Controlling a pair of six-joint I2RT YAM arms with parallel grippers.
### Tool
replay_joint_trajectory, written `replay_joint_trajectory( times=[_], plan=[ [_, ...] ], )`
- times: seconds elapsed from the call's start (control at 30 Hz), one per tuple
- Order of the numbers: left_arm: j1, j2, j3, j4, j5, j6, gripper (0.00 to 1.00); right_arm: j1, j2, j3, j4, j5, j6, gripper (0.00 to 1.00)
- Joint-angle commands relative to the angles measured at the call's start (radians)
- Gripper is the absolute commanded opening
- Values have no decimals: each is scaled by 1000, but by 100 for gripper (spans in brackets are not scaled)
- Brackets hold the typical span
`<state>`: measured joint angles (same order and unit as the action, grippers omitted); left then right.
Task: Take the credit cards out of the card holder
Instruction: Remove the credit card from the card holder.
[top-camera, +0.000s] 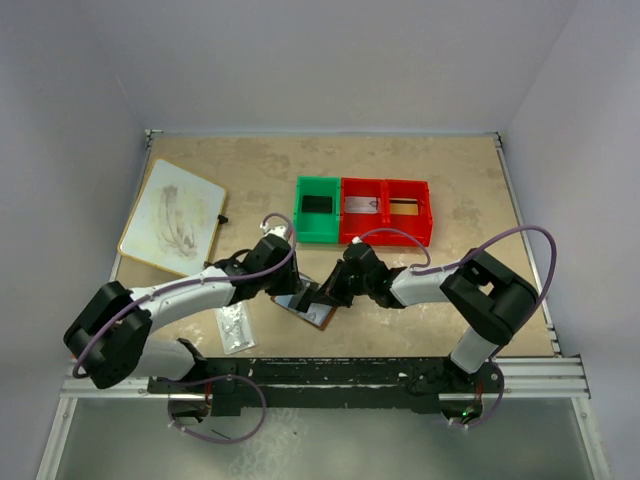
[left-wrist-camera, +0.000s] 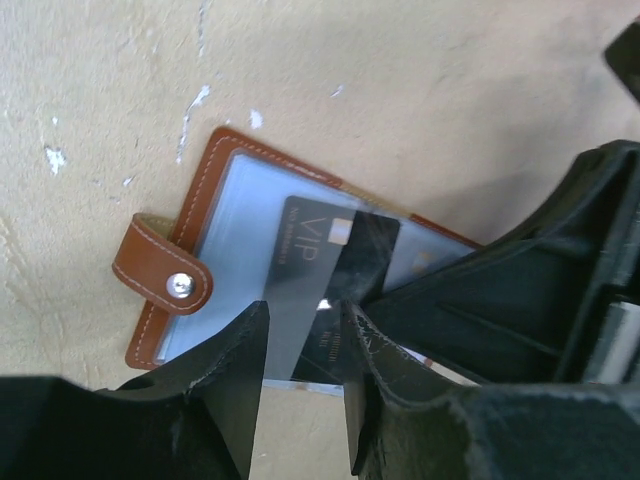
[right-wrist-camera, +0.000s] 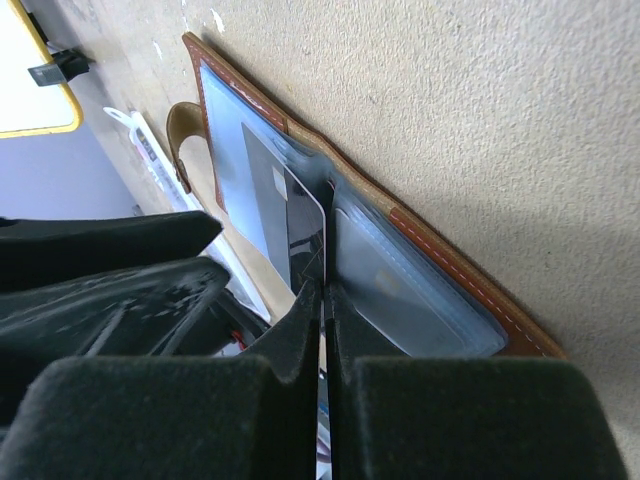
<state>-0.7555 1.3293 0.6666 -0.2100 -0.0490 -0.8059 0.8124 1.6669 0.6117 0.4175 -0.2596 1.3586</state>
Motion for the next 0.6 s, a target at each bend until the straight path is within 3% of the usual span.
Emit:
replay_joint_trajectory(
  times=[0.0, 0.2, 0.4, 0.57],
  plan=[
    [-5, 21, -20, 36, -25, -16, 32, -4, 13, 11, -53, 24, -17, 0],
    [-5, 68, -26, 21, -40, -4, 29, -4, 12, 27, -67, 25, -40, 0],
    [-5, 108, -25, -62, -116, -14, 13, -4, 1, 46, -76, 36, -47, 0],
    [-5, 92, -36, -83, -146, -18, 9, -5, 6, 63, -67, 42, -60, 2]
  ],
)
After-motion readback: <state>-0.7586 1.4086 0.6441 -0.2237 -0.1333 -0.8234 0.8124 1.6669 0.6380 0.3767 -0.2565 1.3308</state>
